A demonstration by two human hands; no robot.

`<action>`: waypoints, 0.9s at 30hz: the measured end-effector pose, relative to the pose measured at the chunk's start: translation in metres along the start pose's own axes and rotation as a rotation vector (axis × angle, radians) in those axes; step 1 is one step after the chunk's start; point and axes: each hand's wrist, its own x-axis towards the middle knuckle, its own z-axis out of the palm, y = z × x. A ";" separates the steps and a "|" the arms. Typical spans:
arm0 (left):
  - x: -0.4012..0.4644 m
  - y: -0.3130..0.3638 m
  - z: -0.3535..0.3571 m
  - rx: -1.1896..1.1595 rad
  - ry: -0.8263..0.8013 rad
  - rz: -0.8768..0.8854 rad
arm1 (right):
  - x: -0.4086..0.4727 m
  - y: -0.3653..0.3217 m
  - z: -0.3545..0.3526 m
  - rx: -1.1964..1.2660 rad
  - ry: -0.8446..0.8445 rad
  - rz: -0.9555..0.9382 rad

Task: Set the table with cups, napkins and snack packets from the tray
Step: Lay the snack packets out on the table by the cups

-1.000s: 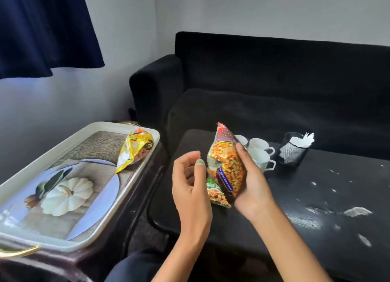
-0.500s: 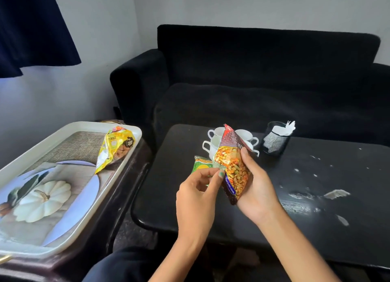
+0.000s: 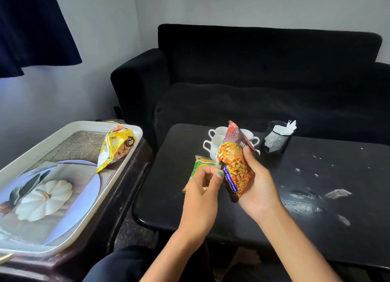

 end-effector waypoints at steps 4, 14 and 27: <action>-0.006 0.000 0.007 0.056 0.096 0.094 | 0.003 -0.004 -0.002 0.063 0.034 -0.043; 0.001 0.000 0.001 -0.004 0.147 0.004 | 0.001 -0.001 -0.006 0.017 0.039 0.012; 0.007 0.002 -0.009 0.011 0.123 -0.147 | 0.004 0.004 -0.008 -0.091 0.051 -0.020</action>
